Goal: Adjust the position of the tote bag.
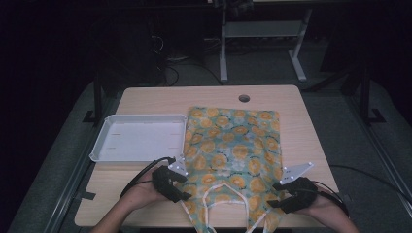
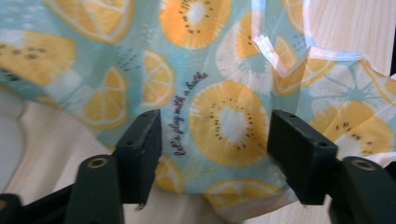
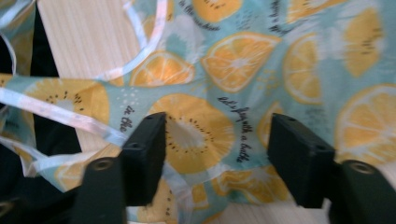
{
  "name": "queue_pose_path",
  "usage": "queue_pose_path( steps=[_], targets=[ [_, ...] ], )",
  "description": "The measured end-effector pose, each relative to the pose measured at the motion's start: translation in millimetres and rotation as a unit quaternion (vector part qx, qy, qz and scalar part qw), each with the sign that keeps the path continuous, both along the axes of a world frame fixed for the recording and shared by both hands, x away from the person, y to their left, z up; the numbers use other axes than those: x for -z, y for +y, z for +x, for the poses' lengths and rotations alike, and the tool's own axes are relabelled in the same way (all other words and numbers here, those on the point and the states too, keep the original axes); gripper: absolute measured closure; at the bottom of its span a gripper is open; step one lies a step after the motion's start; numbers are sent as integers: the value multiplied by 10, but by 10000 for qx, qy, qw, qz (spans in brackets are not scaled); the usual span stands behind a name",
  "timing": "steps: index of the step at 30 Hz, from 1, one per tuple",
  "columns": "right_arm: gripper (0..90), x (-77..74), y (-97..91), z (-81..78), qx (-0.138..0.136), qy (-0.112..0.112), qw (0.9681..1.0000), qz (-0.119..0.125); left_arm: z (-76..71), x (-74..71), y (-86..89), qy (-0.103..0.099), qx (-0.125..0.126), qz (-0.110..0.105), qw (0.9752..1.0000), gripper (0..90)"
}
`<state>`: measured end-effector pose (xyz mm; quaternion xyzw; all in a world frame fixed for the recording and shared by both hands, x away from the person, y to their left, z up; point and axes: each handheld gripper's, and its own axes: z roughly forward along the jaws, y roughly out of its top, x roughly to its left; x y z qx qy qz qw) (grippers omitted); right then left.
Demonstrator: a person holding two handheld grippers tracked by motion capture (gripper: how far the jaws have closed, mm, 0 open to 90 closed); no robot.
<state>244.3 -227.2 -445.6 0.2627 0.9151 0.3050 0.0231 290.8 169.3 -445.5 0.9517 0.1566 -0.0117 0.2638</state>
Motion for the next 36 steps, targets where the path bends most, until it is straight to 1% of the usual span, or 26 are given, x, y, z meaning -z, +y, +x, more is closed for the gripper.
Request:
queue_pose_path(
  steps=[4, 5, 6, 7, 8, 10, 11, 12, 13, 14, 15, 16, 17, 19, 20, 22, 24, 26, 27, 28, 30, 31, 32, 33, 35, 36],
  targets=[
    [283, 72, 27, 16, -216, 25, 9996, -179, -18, 32, -13, -63, 65, 88, 9999, 286],
    [270, 86, 28, 19, -258, 6, 9995, -188, -21, 36, -15, -73, 67, 98, 9999, 258],
    [263, 97, 27, 21, -328, -9, 9992, -227, -24, 44, -19, -97, 73, 100, 9999, 258],
    [254, 120, 28, 25, -420, -81, 9987, -294, -24, 50, -24, -121, 63, 98, 9999, 231],
    [254, 120, 28, 25, -420, -81, 9987, -294, -26, 49, -29, -146, 76, 124, 9998, 231],
    [254, 126, 38, 25, -500, -179, 9980, -345, -32, 53, -38, -188, 107, 143, 9997, 229],
    [262, 127, 42, 23, -542, -246, 9974, -406, -35, 57, -40, -247, 132, 160, 9995, 229],
    [270, 125, 53, 7, -577, -327, 9966, -491, -43, 56, -42, -329, 168, 231, 9991, 231],
    [276, 122, 60, 4, -556, -321, 9966, -506, -51, 57, -46, -433, 216, 283, 9984, 242],
    [276, 122, 60, 4, -556, -321, 9966, -506, -49, 51, -49, -421, 200, 323, 9984, 242],
    [298, 121, 60, 5, -552, -321, 9967, -506, -52, 50, -54, -406, 171, 320, 9985, 248],
    [326, 118, 57, 5, -556, -332, 9967, -491, -54, 46, -57, -410, 147, 283, 9986, 270],
    [397, 108, 47, 10, -525, -337, 9969, -478, -52, 38, -55, -419, 151, 285, 9986, 343],
    [478, 104, 35, 12, -524, -341, 9972, -412, -53, 28, -52, -429, 182, 266, 9986, 422],
    [478, 104, 35, 12, -524, -341, 9972, -412, -47, 17, -50, -439, 230, 300, 9983, 422],
    [557, 96, 23, 14, -485, -328, 9975, -392, -42, 6, -53, -433, 248, 294, 9983, 524],
    [629, 95, 13, 21, -514, -356, 9973, -383, -37, 6, -58, -426, 222, 250, 9985, 602],
    [683, 91, 10, 24, -496, -349, 9975, -370, -19, 3, -59, -436, 274, 243, 9984, 693],
    [736, 92, 4, 34, -511, -344, 9975, -352, -5, -3, -55, -430, 314, 279, 9982, 770],
    [736, 92, 4, 34, -511, -344, 9975, -352, 2, 1, -55, -423, 287, 246, 9984, 770],
    [791, 97, 3, 41, -507, -318, 9978, -299, 28, 7, -48, -392, 276, 199, 9987, 839],
    [818, 97, 0, 48, -507, -300, 9978, -291, 45, 4, -39, -372, 300, 215, 9986, 860],
    [831, 96, -2, 51, -494, -261, 9980, -280, 57, 9, -33, -333, 253, 168, 9990, 874],
    [842, 95, -5, 57, -492, -249, 9981, -287, 67, 13, -28, -282, 235, 127, 9992, 880],
    [863, 100, -13, 55, -418, -167, 9988, -193, 87, 14, -22, -196, 229, 96, 9995, 891],
    [863, 100, -13, 55, -418, -167, 9988, -193, 87, 14, -22, -196, 229, 96, 9995, 893]
  ],
)
